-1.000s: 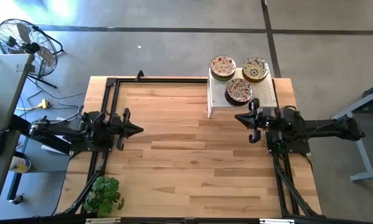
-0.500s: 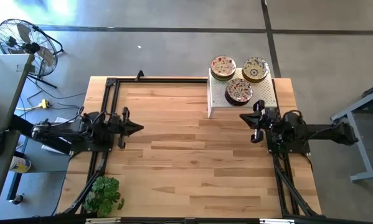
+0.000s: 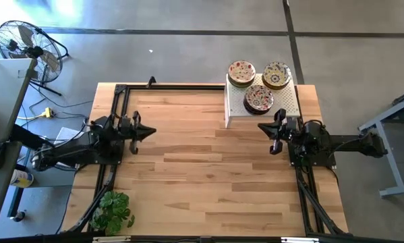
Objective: Pick & Place Mini bowls
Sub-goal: Return to Home Position
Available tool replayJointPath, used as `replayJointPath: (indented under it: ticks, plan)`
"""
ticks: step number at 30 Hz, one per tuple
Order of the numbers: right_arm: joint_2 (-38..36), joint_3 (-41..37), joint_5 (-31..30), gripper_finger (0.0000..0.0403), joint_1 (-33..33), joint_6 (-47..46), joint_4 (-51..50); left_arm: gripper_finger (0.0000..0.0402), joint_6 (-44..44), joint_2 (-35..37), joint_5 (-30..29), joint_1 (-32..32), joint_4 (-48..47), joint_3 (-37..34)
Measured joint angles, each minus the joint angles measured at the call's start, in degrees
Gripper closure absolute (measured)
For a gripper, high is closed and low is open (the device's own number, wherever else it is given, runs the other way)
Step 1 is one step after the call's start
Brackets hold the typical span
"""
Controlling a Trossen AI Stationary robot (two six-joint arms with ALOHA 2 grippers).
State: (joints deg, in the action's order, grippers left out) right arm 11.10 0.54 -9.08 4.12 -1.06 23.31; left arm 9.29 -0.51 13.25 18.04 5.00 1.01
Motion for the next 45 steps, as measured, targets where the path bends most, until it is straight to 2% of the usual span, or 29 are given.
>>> replayJointPath:
  ticks: [5,10,20,23,28,38,45]
  plan:
    - [0.01,0.00,-0.02,0.0402,0.00,0.05,-0.05,0.0399,-1.34,0.17,-3.36,3.55,1.45,-0.16]
    - [0.01,0.00,-1.60,0.0402,0.00,0.10,-0.71,0.0399,-2.17,0.13,-6.49,3.68,2.35,-0.23]
    - [0.01,-0.02,-8.37,0.0402,0.02,2.60,-1.05,0.0399,-2.58,0.13,-5.48,3.70,2.23,-0.28]
    - [0.01,-0.02,-8.59,0.0402,0.02,2.61,-1.07,0.0399,-3.54,0.13,-5.06,3.70,0.42,-0.30]
    - [0.01,-0.02,-9.59,0.0402,0.02,2.05,-2.76,0.0399,-2.83,0.09,-9.23,3.70,-4.00,-0.32]
    - [0.06,-0.04,-9.90,0.0402,0.02,-0.39,-3.91,0.0399,-1.96,0.11,-14.30,3.70,-4.15,-0.34]
    - [0.06,-0.04,-9.88,0.0402,0.02,-0.39,-3.89,0.0399,-1.96,0.11,-14.20,3.70,-4.29,-0.34]
